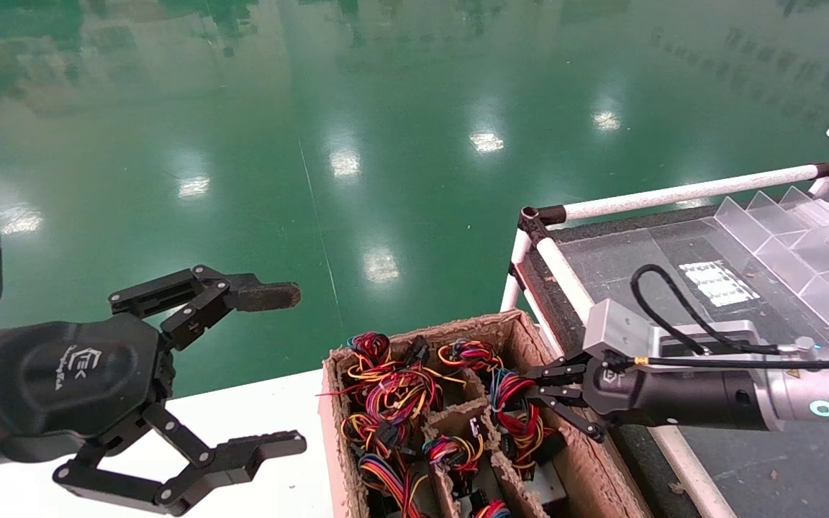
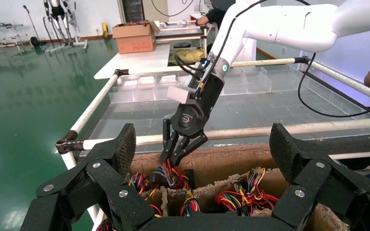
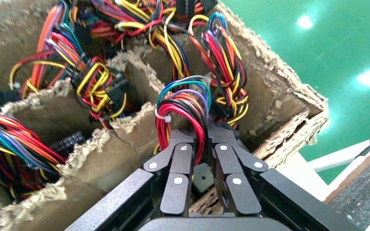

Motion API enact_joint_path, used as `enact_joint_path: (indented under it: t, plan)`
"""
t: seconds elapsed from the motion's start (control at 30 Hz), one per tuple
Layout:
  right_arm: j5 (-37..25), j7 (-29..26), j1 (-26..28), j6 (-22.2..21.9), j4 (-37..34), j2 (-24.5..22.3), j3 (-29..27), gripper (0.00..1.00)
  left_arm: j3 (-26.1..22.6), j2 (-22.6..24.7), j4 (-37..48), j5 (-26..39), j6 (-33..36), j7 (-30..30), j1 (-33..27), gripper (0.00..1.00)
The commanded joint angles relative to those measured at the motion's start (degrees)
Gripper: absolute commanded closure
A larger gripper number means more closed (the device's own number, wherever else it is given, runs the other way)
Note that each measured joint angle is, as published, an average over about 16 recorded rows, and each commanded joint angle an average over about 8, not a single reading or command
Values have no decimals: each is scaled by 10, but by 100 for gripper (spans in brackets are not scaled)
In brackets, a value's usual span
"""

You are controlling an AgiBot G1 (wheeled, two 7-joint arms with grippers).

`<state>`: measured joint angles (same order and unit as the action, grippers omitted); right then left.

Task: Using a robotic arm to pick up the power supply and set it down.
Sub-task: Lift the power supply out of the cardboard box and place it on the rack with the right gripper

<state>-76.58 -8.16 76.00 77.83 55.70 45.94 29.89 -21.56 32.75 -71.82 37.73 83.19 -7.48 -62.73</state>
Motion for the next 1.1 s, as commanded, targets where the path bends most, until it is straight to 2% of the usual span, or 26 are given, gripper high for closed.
enact_joint_path:
  t: [0.03, 0.43, 0.67, 0.83, 1.1]
  plan:
    - [8, -1, -6, -1, 4, -4, -5, 100, 0, 0, 0, 0, 0, 0, 0, 0]
    - [166, -30, -56, -55, 134, -105, -126, 100, 0, 0, 0, 0, 0, 0, 0, 0]
    - [223, -29, -67, -89, 148, -143, -185, 100, 0, 0, 0, 0, 0, 0, 0, 0]
    - [205, 2, -57, -129, 131, -147, -200, 100, 0, 0, 0, 0, 0, 0, 0, 0]
    - [105, 53, -8, -198, 58, -107, -168, 100, 0, 0, 0, 0, 0, 0, 0, 0]
